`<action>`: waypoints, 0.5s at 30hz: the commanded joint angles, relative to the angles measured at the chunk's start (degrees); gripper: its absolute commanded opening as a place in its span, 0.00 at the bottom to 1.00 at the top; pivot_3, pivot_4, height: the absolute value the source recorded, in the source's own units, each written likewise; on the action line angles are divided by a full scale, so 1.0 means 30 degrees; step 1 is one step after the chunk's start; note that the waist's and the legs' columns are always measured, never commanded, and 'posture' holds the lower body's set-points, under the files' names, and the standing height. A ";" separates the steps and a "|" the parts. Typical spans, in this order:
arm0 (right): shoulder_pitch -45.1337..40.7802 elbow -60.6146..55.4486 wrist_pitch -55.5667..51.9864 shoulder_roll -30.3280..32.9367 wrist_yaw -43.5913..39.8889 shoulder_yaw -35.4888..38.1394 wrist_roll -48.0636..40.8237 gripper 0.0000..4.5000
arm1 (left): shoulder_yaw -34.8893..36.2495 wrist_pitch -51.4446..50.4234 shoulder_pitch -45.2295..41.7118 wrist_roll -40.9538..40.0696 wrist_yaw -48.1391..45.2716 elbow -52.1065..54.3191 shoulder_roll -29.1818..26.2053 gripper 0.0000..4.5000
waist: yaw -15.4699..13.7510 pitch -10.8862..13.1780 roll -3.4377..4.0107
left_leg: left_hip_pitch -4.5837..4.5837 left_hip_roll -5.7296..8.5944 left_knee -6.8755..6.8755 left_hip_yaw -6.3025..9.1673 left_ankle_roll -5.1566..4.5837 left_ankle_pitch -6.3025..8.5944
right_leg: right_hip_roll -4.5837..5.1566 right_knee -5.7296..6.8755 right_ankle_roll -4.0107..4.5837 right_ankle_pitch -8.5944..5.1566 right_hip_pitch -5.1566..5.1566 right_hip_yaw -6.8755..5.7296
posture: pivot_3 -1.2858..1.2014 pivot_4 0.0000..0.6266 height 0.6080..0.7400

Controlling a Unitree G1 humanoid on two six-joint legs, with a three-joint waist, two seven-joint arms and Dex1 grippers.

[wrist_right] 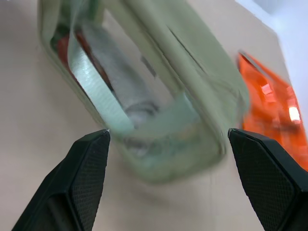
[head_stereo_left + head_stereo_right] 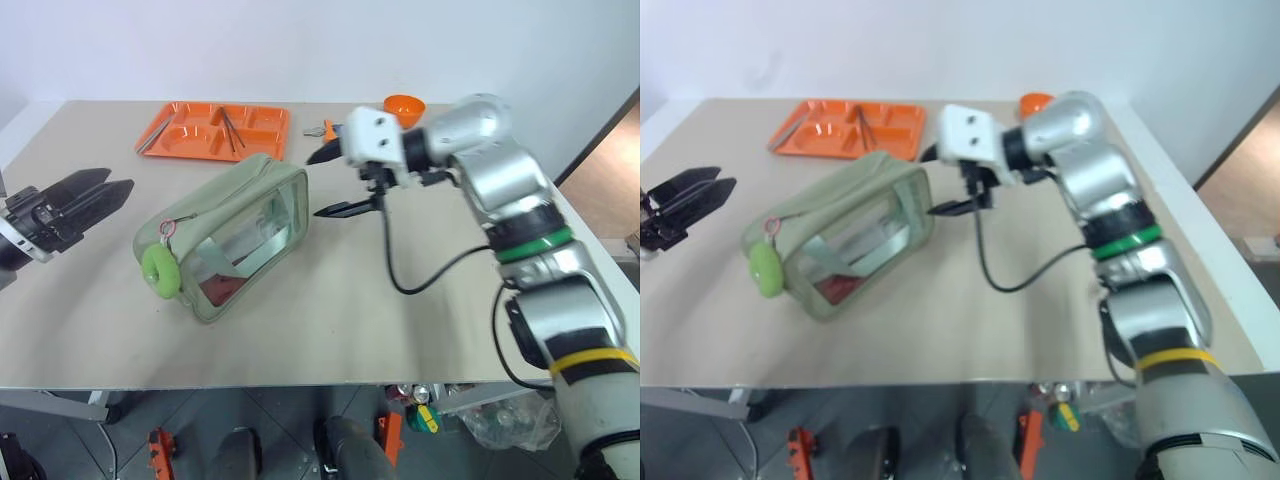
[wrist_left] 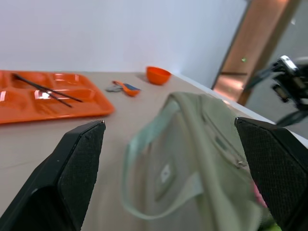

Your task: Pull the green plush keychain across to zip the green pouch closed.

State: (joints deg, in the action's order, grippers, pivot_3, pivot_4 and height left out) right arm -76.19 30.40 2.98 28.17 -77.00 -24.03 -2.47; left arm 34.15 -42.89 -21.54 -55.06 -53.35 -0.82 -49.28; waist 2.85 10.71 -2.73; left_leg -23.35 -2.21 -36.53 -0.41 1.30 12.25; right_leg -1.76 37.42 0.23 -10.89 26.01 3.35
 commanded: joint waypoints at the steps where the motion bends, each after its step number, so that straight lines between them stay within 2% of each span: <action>1: -0.1961 0.3215 0.3505 -0.0987 -0.0178 -0.0372 0.1621 0.90 | 0.1123 -0.0707 0.0355 -0.1417 -0.0159 0.1548 -0.0420 0.99 | -0.0012 -0.0001 -0.0001 | -0.0002 -0.0001 0.0000 0.0000 0.0001 0.0001 | 0.0006 0.0000 0.0008 0.0003 0.0003 -0.0003 | 0.52 0.24 1.00; 6: -0.3929 0.6815 0.6071 -0.2616 -0.0339 -0.0373 0.2617 0.90 | 0.1594 -0.1297 0.1952 -0.2206 -0.0161 0.3833 -0.0752 0.99 | -0.0012 0.0000 0.0000 | 0.0001 0.0002 -0.0002 -0.0023 0.0022 0.0002 | 0.0044 0.0002 0.0018 0.0009 0.0006 -0.0004 | 0.52 0.24 1.00; 9: -0.4335 0.8095 0.7002 -0.3467 -0.0719 -0.0371 0.2901 0.90 | 0.1162 -0.1115 0.2915 -0.1783 -0.0413 0.5434 -0.1253 0.99 | -0.0015 -0.0001 -0.0001 | 0.0009 -0.0001 -0.0004 -0.0020 0.0026 0.0002 | 0.0047 0.0007 0.0020 0.0006 0.0001 -0.0008 | 0.52 0.24 1.00; 15: -0.4305 0.9584 0.8106 -0.4544 -0.0499 -0.0545 0.3890 0.90 | 0.0592 -0.1336 0.1856 -0.2733 0.0045 0.6648 -0.1839 0.99 | -0.0040 -0.0002 -0.0003 | 0.0016 -0.0002 -0.0011 0.0013 0.0064 -0.0022 | 0.0021 0.0053 0.0034 0.0001 0.0000 -0.0033 | 0.52 0.24 1.00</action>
State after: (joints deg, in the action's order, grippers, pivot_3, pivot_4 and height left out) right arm -87.63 58.76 25.80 15.10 -78.56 -26.20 8.35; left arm 35.79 -46.92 -14.25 -61.85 -53.72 16.94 -52.80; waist 2.73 10.70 -2.74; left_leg -23.30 -2.23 -36.58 -0.36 1.52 12.17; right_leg -1.73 37.61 0.33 -10.89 26.01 3.25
